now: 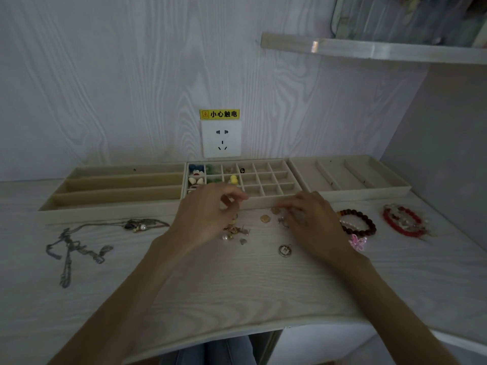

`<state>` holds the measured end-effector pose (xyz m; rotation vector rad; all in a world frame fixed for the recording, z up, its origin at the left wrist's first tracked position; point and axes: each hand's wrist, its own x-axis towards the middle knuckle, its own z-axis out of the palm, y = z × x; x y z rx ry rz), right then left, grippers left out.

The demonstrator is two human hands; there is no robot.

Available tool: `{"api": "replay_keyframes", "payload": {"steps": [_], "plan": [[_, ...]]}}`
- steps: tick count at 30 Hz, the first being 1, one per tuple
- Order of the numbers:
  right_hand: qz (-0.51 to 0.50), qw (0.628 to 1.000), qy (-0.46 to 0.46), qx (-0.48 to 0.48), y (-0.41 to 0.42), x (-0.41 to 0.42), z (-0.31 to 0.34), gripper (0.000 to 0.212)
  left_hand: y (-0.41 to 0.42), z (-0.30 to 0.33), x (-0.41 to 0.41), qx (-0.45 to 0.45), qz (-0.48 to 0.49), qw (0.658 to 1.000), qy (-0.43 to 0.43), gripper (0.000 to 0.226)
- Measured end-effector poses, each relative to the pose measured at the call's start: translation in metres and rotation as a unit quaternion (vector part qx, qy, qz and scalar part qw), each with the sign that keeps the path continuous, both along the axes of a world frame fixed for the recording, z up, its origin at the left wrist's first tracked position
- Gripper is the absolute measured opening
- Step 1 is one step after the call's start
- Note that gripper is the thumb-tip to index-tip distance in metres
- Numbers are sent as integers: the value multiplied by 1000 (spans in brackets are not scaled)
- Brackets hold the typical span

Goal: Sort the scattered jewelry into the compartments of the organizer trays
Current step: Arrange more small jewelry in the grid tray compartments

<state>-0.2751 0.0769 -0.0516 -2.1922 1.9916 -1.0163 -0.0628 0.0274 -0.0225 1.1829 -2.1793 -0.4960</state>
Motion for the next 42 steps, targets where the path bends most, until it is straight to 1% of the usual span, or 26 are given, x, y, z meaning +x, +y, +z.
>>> {"api": "replay_keyframes", "payload": {"steps": [3, 7, 10, 12, 14, 16, 19, 21, 26, 28, 30, 32, 34, 36, 38, 40, 42], "plan": [[46, 998, -9, -36, 3, 3, -2, 19, -6, -7, 4, -23, -3, 999, 44, 17], [106, 994, 1, -15, 0, 9, -6, 18, -11, -4, 22, 25, -77, 996, 42, 14], [136, 990, -31, 13, -2, 19, -1, 15, -13, -4, 29, 50, -105, 993, -16, 12], [164, 984, -51, 36, -6, 28, 9, 17, -12, -7, 30, 62, -110, 988, -88, 14], [185, 978, -70, 69, -13, 34, 18, 21, -12, -8, 30, 50, -103, 982, -148, 16], [206, 970, -68, 113, -23, 37, 22, 15, -11, -6, 31, 37, -94, 982, -160, 15], [217, 964, -58, 142, -34, 39, 20, 10, -11, -5, 34, 24, -83, 983, -160, 11], [213, 965, -63, 137, -36, 37, 15, 7, -11, -5, 34, 25, -80, 984, -157, 11], [213, 973, 2, 88, -32, 34, 9, 5, -9, -5, 31, 9, -71, 983, -169, 11], [200, 978, 6, 63, -30, 34, 10, 5, -10, -5, 32, -3, -54, 984, -171, 11], [186, 982, 8, 20, -29, 33, 12, 5, -9, -5, 32, -17, -34, 988, -152, 11], [170, 985, -18, 4, -27, 35, 16, 6, -8, -4, 31, -17, -25, 993, -111, 10], [168, 980, -99, 39, -24, 39, 21, 7, -7, -1, 30, 13, -31, 998, -49, 10], [178, 963, -183, 91, -21, 41, 27, 13, -7, 2, 30, 46, -44, 998, 13, 18], [182, 944, -246, 120, -21, 41, 32, 14, -9, 7, 32, 51, -41, 996, 63, 20], [172, 929, -303, 128, -22, 38, 34, 16, -12, 13, 37, 52, -8, 990, 131, 21], [149, 924, -329, 123, -24, 35, 36, 18, -15, 16, 44, 34, 42, 983, 177, 20]]}}
